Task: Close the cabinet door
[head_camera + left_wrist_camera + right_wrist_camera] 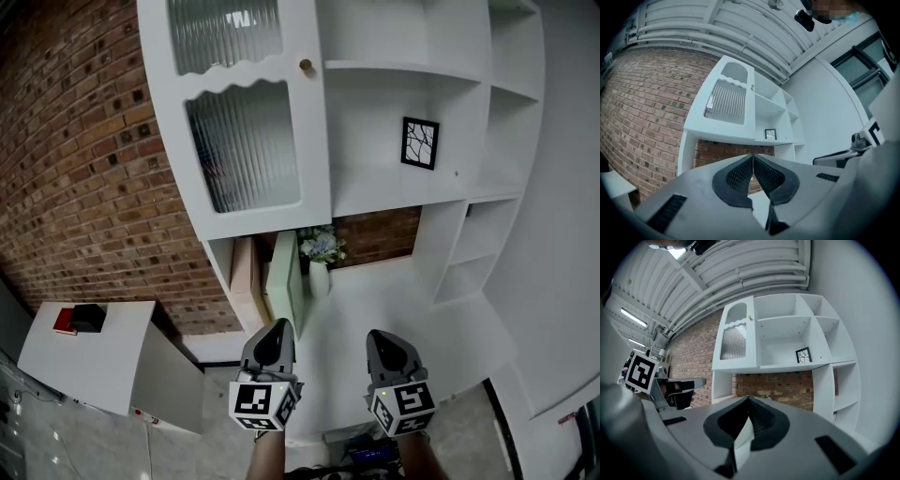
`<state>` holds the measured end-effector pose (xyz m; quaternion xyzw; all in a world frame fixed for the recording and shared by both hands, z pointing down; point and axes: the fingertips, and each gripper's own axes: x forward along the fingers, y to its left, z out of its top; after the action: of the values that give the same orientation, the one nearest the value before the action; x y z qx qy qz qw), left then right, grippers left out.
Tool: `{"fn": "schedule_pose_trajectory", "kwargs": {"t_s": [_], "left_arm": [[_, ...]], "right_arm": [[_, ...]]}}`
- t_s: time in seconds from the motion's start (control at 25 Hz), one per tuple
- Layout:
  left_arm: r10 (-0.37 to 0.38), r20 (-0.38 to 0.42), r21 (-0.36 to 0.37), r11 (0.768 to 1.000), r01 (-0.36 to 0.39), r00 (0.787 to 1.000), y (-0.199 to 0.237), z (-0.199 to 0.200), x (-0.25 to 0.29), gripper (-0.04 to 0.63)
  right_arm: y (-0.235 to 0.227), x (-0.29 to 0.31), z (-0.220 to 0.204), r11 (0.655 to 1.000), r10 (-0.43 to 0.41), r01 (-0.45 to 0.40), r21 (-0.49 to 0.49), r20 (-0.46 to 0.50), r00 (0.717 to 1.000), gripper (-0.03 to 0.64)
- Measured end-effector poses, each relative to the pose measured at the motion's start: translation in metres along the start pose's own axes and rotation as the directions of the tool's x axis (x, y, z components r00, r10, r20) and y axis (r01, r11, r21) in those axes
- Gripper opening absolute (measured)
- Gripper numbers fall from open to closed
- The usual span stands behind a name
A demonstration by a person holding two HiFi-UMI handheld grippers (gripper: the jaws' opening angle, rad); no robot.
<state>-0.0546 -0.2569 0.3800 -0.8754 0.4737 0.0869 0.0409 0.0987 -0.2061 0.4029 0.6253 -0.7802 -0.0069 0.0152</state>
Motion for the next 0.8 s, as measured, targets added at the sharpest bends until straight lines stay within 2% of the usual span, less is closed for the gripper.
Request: {"fn": "schedule_pose_trajectory", "kwargs": {"t_s": [0.8], "left_arm": [[0.0, -0.017, -0.015, 1.0, 0.0, 1.0, -0.0007, -0.0075, 0.0059, 0.017]], "right_arm": [[-0.007, 0.0005, 0.0032, 1.0, -0.012, 0.012, -0.019, -0.003, 1.0, 0.0]]}}
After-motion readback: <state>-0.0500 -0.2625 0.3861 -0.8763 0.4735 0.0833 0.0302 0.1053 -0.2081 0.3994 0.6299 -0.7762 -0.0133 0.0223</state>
